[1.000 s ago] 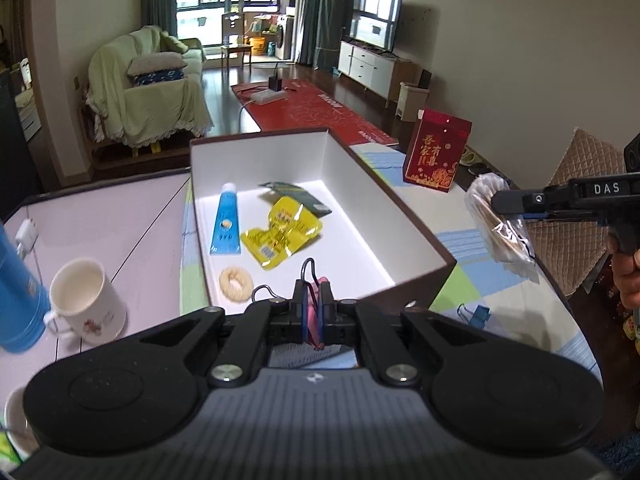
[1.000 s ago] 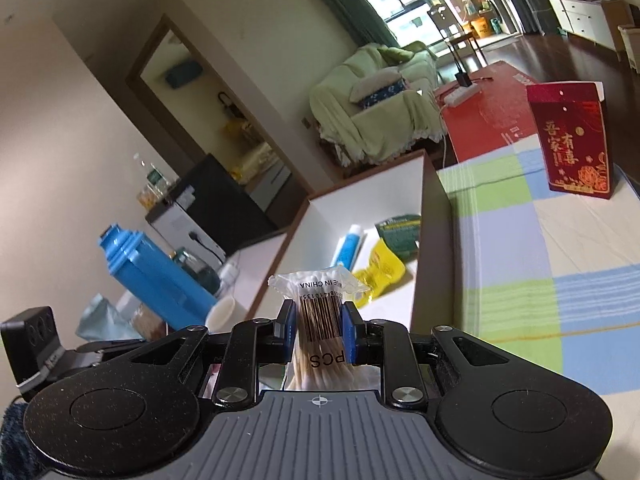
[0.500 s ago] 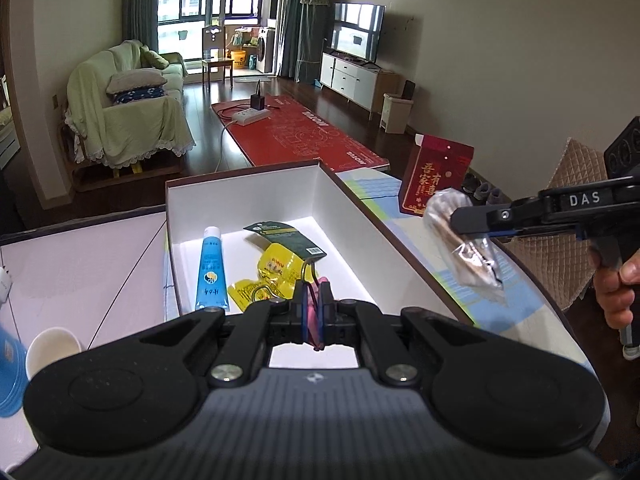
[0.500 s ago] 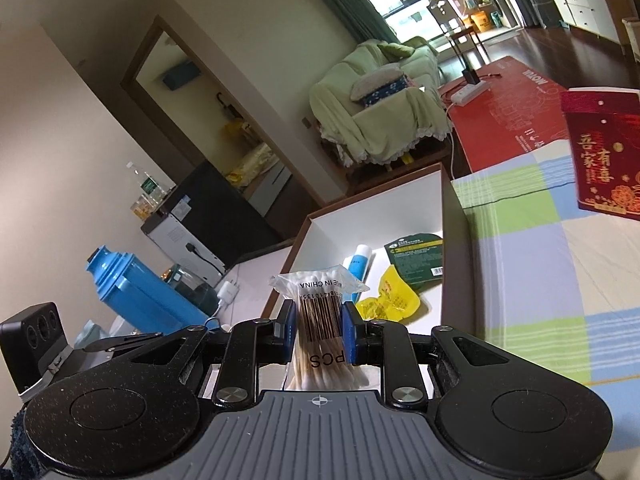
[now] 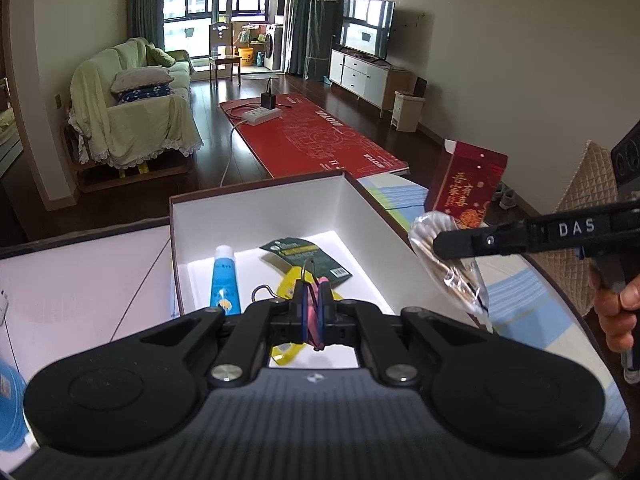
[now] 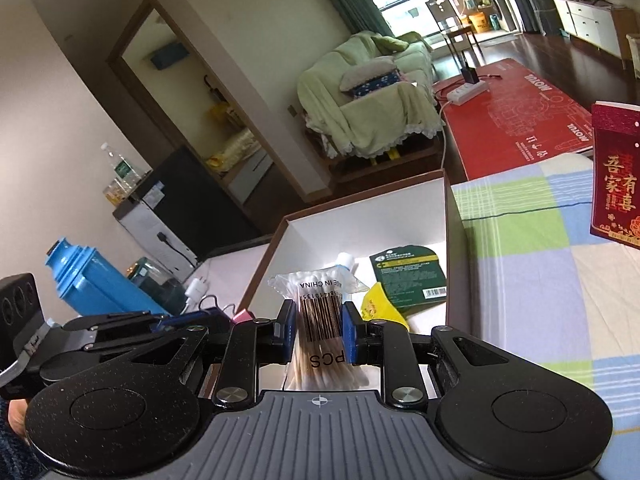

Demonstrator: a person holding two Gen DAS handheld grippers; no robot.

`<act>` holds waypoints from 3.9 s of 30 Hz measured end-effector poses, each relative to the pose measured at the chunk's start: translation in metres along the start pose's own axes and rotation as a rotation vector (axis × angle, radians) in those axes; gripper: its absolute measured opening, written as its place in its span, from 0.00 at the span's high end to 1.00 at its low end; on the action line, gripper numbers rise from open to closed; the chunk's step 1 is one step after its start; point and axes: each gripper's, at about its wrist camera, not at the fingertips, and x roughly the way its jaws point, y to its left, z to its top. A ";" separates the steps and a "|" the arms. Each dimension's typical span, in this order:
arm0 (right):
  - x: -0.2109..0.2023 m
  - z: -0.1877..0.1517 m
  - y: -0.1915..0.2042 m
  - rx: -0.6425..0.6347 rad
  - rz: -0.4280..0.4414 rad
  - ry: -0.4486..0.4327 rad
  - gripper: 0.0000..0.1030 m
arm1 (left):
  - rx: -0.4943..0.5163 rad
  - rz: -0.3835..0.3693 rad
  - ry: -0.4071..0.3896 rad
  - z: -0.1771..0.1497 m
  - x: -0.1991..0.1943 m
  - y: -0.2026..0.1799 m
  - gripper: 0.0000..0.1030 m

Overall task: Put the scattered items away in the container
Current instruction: 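Carry the pink clip and the cotton swab pack over the box with both tools, then open the right tool to drop the swab pack while the left tool releases the pink clip, then withdraw both tools from the box back toward the remaining candies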

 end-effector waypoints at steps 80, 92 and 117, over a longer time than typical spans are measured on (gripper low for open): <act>0.070 0.032 -0.039 -0.083 -0.190 0.023 0.35 | -0.018 0.093 0.085 0.041 0.133 0.048 0.78; 0.072 0.020 -0.012 -0.208 -0.173 0.083 0.35 | -0.042 0.116 0.098 0.027 0.082 0.046 0.78; 0.024 -0.004 0.032 -0.289 -0.209 0.090 0.12 | -0.078 0.170 0.052 0.013 -0.001 0.002 0.50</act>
